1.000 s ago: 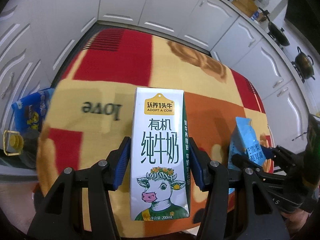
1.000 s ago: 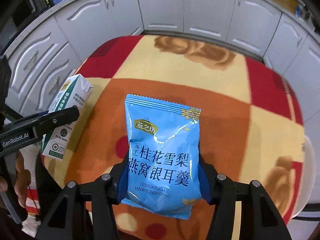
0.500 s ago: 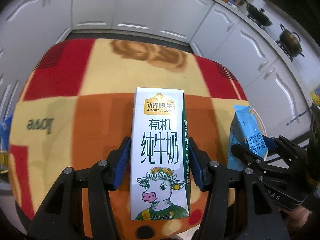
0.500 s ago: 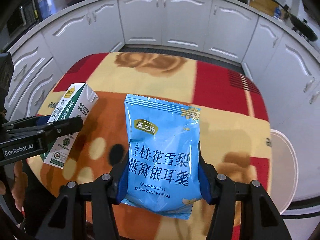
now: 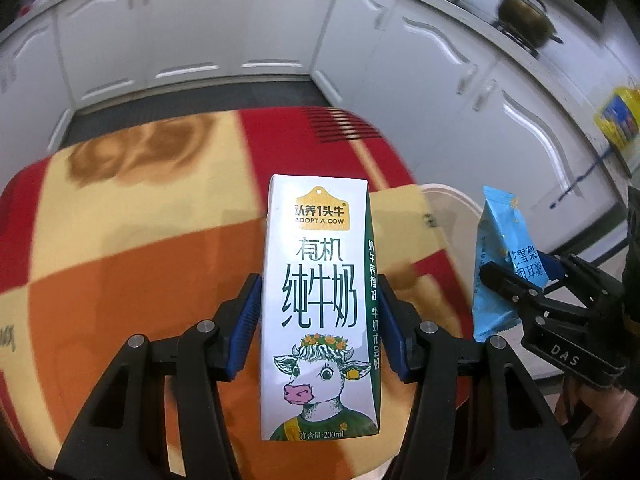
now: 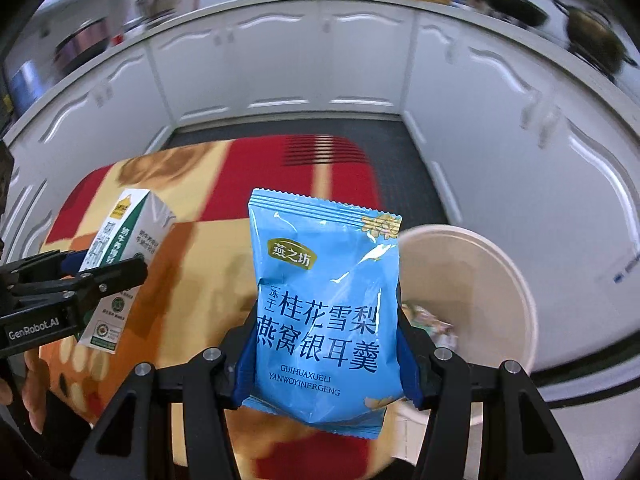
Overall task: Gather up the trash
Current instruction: 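Carry the milk carton and blue snack bag over the white bin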
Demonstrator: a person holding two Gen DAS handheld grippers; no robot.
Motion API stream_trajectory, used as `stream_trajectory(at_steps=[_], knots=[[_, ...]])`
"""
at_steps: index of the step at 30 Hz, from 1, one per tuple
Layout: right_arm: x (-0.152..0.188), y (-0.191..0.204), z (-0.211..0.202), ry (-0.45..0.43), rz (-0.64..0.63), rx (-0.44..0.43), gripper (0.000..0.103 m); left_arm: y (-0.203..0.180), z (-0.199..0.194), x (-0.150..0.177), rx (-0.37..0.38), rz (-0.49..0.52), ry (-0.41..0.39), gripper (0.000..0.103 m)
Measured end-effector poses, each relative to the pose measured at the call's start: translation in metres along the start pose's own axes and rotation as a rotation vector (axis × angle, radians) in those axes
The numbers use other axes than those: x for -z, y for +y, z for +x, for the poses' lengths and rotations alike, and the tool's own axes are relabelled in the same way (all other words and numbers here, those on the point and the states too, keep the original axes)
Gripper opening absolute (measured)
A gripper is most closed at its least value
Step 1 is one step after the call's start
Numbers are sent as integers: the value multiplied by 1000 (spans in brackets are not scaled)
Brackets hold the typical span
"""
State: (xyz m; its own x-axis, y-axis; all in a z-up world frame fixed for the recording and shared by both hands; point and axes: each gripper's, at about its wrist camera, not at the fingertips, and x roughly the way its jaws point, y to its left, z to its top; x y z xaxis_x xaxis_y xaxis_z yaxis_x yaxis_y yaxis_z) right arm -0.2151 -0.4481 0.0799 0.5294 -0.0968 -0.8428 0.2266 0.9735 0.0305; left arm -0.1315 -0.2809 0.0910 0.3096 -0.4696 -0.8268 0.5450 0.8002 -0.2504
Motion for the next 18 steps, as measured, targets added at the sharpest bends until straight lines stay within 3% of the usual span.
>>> stream_trajectory(at_steps=[8, 18], knots=[[11, -77, 4, 1, 128, 57, 56, -66, 46, -28, 88, 72, 48, 53], [31, -147, 31, 52, 259, 93, 56, -129, 101, -47, 191, 69, 107, 53]])
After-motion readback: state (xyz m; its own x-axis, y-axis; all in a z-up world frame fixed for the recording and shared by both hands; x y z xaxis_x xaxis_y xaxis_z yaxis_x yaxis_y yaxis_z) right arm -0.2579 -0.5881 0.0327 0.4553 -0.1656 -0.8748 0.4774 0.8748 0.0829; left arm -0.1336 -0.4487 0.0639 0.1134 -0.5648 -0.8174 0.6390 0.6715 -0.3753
